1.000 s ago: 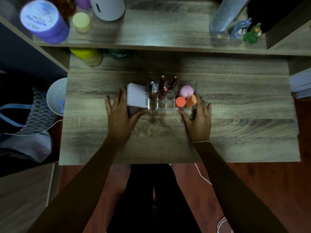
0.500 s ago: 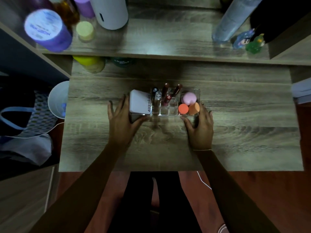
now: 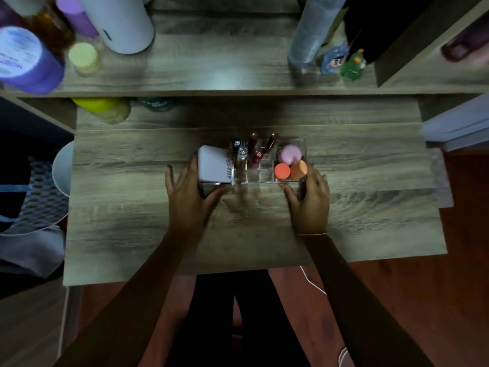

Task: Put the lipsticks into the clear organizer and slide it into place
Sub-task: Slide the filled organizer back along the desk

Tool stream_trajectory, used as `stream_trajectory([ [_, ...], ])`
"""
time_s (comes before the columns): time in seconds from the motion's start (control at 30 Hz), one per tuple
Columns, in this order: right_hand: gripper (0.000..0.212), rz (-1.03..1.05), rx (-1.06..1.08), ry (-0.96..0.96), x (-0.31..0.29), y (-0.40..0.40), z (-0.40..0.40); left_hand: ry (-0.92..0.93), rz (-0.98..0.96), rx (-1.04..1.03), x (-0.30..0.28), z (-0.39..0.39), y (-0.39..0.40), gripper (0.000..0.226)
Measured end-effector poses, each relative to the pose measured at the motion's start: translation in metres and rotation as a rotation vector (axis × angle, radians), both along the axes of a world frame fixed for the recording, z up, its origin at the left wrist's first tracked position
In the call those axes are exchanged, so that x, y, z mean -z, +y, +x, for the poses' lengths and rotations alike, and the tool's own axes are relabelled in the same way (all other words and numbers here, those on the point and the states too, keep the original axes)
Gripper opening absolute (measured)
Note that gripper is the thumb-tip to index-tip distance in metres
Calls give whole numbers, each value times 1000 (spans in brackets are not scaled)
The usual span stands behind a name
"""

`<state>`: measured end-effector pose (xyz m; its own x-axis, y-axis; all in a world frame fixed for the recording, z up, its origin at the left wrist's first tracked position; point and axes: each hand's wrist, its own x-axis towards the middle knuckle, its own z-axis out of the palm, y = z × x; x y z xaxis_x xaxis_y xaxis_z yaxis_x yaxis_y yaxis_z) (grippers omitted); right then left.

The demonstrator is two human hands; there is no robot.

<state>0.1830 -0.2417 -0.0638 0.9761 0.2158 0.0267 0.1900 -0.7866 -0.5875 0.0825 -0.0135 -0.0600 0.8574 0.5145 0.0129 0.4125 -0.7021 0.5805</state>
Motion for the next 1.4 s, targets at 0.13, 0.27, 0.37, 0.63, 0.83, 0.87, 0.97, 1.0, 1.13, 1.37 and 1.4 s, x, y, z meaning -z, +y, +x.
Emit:
stream_trajectory([
  [0.13,71,11,12,-20,-2,-21,7,-22,-47,3,-1,11,-21,86],
  [0.27,67,15,28,-54,-1,-43,13,-25,-37,29,0,23,-40,83],
  [0.37,66,10,44,-63,0,-60,18,-22,-30,54,-1,32,-54,85],
  [0.63,60,-4,119,-89,2,-107,31,-31,-58,101,-2,54,-100,86],
  [0.83,59,-68,182,-128,8,-142,44,-19,-37,169,0,72,-130,80],
  [0.87,59,-80,187,-130,8,-147,46,-19,-35,179,0,74,-134,77],
  [0.97,59,-100,193,-121,10,-160,54,-28,-49,203,0,84,-147,68],
  [1.0,59,-104,193,-120,10,-164,57,-36,-58,204,0,87,-151,66],
  [1.13,56,-117,197,-115,10,-177,69,-43,-66,206,0,99,-164,71],
  [1.37,61,-123,219,-122,11,-185,86,-40,-41,201,4,116,-179,74],
  [1.4,62,-124,221,-119,11,-186,88,-48,-34,196,4,118,-181,72],
])
